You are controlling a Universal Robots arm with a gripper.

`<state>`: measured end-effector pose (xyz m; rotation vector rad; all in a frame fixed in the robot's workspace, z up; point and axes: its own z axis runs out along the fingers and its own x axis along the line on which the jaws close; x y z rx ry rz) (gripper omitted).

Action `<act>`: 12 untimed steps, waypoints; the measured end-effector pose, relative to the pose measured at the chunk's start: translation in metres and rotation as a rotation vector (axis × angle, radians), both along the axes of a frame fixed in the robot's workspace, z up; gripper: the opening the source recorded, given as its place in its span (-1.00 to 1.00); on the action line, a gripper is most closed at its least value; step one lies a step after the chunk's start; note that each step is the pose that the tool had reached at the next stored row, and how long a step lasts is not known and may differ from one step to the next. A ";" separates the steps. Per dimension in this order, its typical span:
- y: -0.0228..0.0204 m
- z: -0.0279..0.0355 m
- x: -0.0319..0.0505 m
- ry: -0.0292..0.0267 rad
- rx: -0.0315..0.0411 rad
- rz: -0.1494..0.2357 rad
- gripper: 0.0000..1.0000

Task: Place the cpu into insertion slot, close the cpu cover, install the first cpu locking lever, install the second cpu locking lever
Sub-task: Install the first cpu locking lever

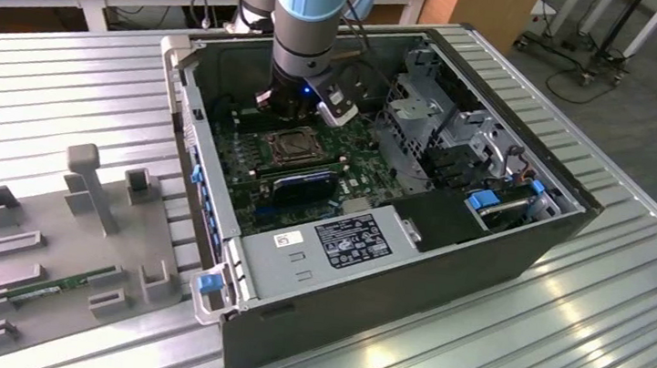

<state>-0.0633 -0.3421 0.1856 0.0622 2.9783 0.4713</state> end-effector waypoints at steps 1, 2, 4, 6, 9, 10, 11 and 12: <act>0.0000 0.0000 0.0000 0.0000 0.0001 0.000 -0.79; 0.0000 0.0000 0.0000 0.0000 0.0001 0.000 -0.79; 0.0000 0.0000 0.0000 0.0000 0.0001 0.000 -0.79; 0.0001 0.0005 0.0000 -0.0003 0.0004 0.000 -0.79; 0.0004 0.0038 0.0003 -0.0013 0.0020 0.000 -0.79; 0.0003 0.0059 0.0002 -0.0005 0.0008 0.000 -0.79; 0.0001 0.0077 0.0001 -0.0004 0.0006 0.000 -0.79; 0.0001 0.0092 0.0001 -0.0003 0.0007 0.000 -0.79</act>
